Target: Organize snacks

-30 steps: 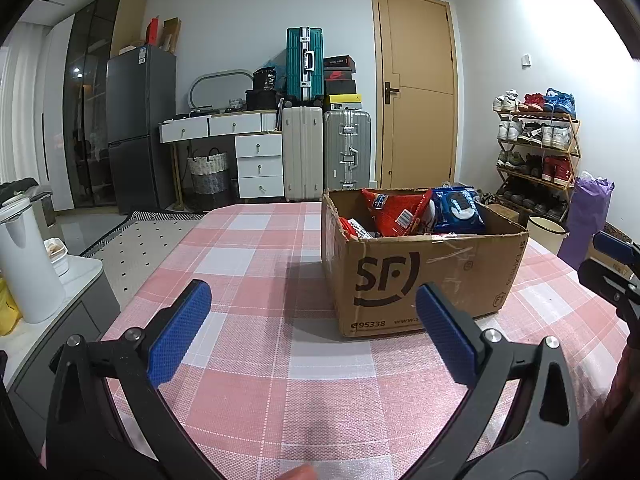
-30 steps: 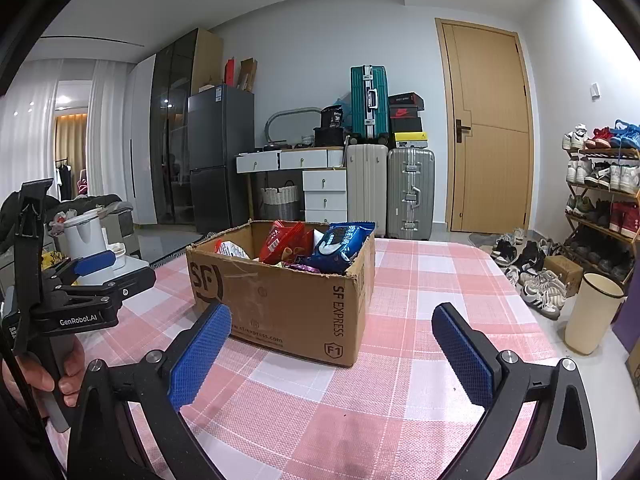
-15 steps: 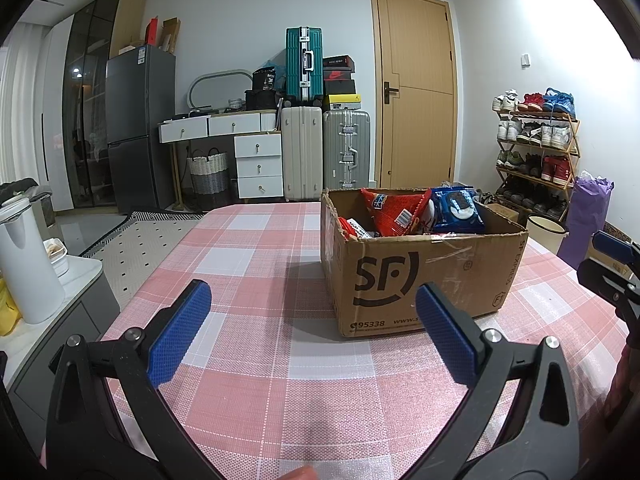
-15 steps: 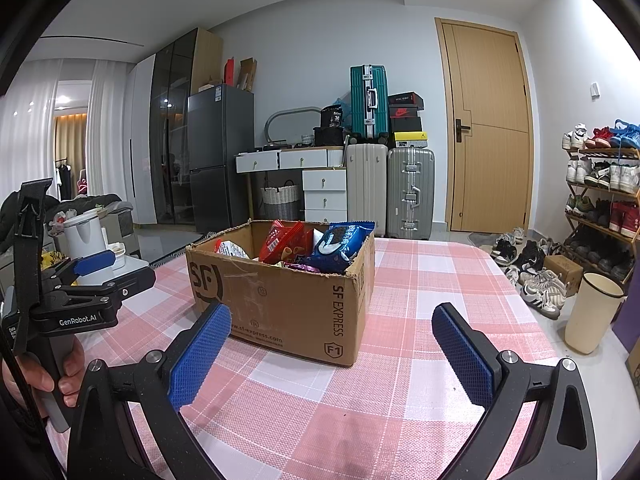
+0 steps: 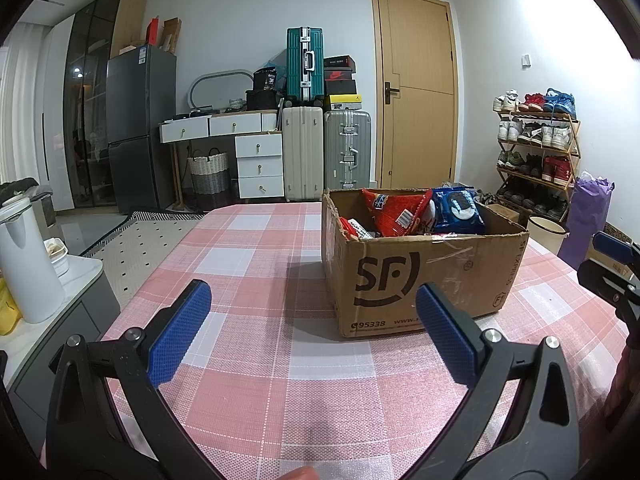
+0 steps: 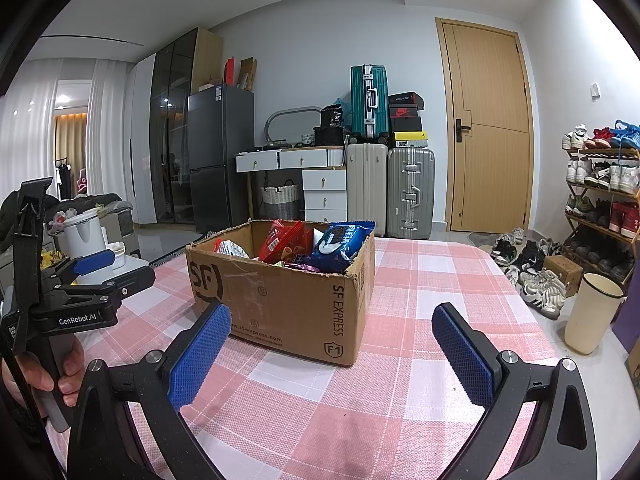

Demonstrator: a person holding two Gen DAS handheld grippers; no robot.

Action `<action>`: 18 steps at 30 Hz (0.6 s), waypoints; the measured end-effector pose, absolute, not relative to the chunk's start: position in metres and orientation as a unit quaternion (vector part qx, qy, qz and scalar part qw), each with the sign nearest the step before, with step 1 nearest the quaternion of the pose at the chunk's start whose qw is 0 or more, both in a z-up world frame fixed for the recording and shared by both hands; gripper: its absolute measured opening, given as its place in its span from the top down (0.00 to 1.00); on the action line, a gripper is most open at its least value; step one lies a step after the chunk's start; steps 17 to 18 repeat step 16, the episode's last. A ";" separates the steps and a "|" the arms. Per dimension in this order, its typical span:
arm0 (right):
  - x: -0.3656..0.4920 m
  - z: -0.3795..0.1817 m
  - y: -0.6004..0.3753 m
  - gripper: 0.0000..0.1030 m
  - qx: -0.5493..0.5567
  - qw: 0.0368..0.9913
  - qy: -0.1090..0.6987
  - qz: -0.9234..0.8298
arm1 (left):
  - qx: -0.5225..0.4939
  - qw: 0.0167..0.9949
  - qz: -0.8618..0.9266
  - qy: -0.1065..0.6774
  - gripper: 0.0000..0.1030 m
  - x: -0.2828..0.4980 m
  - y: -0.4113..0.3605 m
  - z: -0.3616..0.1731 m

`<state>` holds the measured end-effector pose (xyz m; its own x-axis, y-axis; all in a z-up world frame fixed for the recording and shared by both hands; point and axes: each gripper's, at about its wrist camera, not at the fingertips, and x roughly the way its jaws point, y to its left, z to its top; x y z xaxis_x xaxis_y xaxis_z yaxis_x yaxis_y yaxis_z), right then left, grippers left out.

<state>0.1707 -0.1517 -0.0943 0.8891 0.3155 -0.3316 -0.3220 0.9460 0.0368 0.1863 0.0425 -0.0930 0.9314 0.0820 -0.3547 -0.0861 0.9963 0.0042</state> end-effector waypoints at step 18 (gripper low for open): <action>0.170 -0.094 -0.151 0.01 -0.010 0.972 0.169 0.164 | -0.003 0.985 0.033 0.171 0.01 0.183 0.041 -0.093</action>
